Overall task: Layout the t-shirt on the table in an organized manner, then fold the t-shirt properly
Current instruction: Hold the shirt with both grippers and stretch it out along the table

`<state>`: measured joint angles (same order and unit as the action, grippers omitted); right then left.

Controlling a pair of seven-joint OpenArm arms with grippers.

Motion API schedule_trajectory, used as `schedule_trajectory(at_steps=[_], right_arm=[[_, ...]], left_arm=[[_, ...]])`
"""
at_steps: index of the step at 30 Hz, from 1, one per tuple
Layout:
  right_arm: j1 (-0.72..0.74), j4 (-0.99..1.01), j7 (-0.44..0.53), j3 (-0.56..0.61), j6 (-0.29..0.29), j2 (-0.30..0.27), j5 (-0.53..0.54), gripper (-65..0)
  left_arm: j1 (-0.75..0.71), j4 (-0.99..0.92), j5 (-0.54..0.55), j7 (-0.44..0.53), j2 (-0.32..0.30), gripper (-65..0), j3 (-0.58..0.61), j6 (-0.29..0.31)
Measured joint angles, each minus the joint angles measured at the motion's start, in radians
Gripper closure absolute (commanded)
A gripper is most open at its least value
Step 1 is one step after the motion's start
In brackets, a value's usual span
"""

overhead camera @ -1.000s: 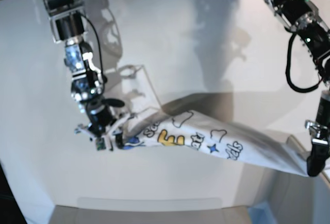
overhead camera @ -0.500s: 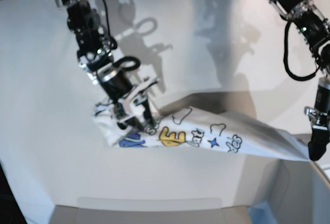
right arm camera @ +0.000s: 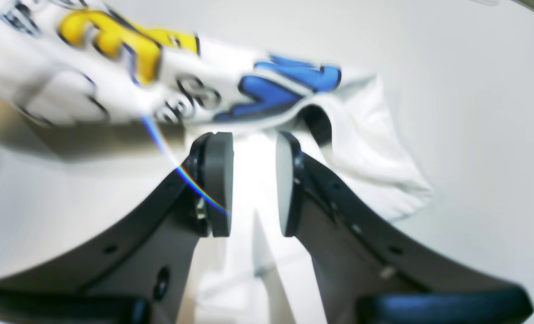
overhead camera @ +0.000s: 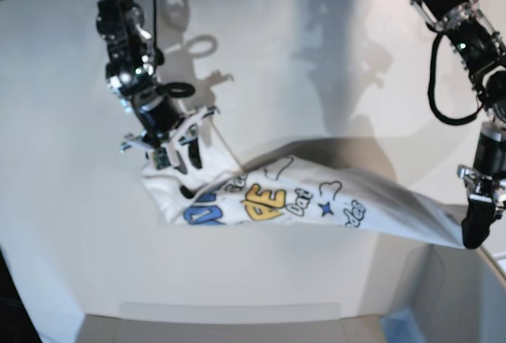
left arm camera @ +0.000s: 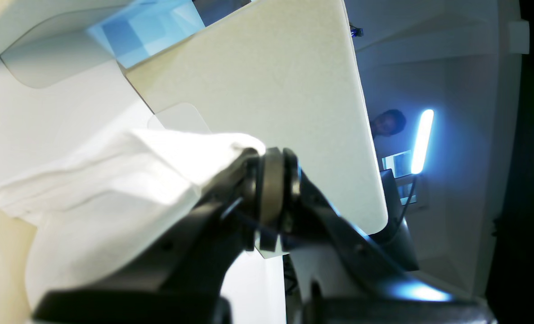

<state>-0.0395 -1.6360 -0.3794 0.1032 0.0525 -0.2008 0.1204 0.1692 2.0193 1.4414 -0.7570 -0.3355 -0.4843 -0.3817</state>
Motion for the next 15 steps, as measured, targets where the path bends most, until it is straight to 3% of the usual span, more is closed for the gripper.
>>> schedule_trajectory(at_steps=[4, 7, 15], right_arm=[[0.087, 0.000, -0.104, 0.098, -0.013, -0.047, -0.117, -16.8], [0.130, 0.001, -0.132, 0.190, 0.010, -0.043, -0.170, -16.8], [0.253, 0.101, -0.231, 0.264, 0.027, -0.050, -0.199, -16.8]], left_arm=[[0.000, 0.000, 0.000, 0.000, 0.000, 0.0, 0.000, 0.000], [0.000, 0.000, 0.000, 0.001, 0.000, 0.0, 0.000, 0.000], [0.000, 0.000, 0.000, 0.001, 0.000, 0.0, 0.000, 0.000]])
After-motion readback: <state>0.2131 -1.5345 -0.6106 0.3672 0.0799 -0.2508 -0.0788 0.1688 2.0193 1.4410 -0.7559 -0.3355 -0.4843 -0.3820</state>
